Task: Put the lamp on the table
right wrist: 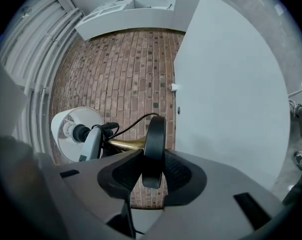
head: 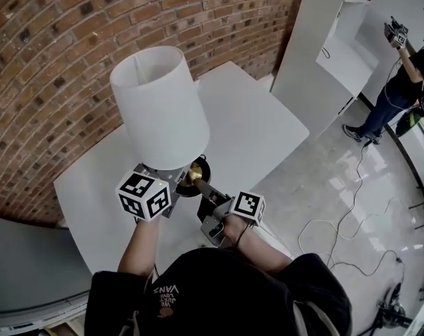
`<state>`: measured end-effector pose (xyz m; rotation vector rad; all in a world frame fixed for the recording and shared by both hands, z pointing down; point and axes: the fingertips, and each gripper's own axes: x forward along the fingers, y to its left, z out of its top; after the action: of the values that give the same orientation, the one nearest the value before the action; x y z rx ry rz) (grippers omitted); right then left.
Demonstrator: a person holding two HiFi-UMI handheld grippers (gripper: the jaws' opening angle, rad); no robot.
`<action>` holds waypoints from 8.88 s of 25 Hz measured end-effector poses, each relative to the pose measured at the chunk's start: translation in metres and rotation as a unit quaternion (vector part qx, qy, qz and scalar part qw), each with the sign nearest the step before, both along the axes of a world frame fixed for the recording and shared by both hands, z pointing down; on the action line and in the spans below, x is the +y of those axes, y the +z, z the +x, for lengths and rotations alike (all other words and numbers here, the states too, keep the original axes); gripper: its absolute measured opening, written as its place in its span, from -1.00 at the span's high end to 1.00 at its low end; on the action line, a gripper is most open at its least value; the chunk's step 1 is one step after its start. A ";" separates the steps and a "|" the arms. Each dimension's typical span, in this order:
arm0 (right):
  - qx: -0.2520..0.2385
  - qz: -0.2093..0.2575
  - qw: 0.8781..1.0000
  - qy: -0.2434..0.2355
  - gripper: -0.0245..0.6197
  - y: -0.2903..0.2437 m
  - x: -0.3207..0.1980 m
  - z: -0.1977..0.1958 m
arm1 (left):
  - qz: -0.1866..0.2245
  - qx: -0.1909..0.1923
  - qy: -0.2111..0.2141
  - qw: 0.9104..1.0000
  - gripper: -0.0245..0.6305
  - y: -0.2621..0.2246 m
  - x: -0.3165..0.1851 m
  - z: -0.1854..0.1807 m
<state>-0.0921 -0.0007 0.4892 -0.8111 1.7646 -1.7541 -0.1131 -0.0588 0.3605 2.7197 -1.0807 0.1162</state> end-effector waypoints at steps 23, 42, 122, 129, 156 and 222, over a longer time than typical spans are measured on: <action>-0.015 -0.002 0.994 -0.111 0.59 0.031 -0.235 0.021 | -0.025 0.009 -0.138 0.990 0.50 0.028 -0.225 0.003; 0.002 -0.024 0.994 -0.108 0.58 0.063 -0.287 0.037 | -0.046 -0.001 -0.185 0.982 0.50 0.059 -0.285 -0.015; 0.049 -0.031 0.998 -0.028 0.68 0.108 -0.340 0.103 | 0.017 -0.035 -0.211 0.977 0.46 0.175 -0.426 -0.020; 0.047 -0.024 0.998 -0.032 0.68 0.099 -0.332 0.102 | -0.001 -0.053 -0.213 0.976 0.37 0.184 -0.414 -0.026; 0.055 0.023 0.998 -0.024 0.69 0.047 -0.246 0.101 | 0.029 -0.039 -0.223 0.974 0.82 0.107 -0.249 -0.030; 0.433 0.231 0.871 -0.032 0.93 0.014 0.023 0.014 | -0.008 -0.024 -0.161 0.987 0.89 0.117 0.118 -0.109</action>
<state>-0.0786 0.0224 0.5037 -1.4522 2.6473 -0.9238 -0.2217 0.0593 0.4773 2.4995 -1.5074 0.1368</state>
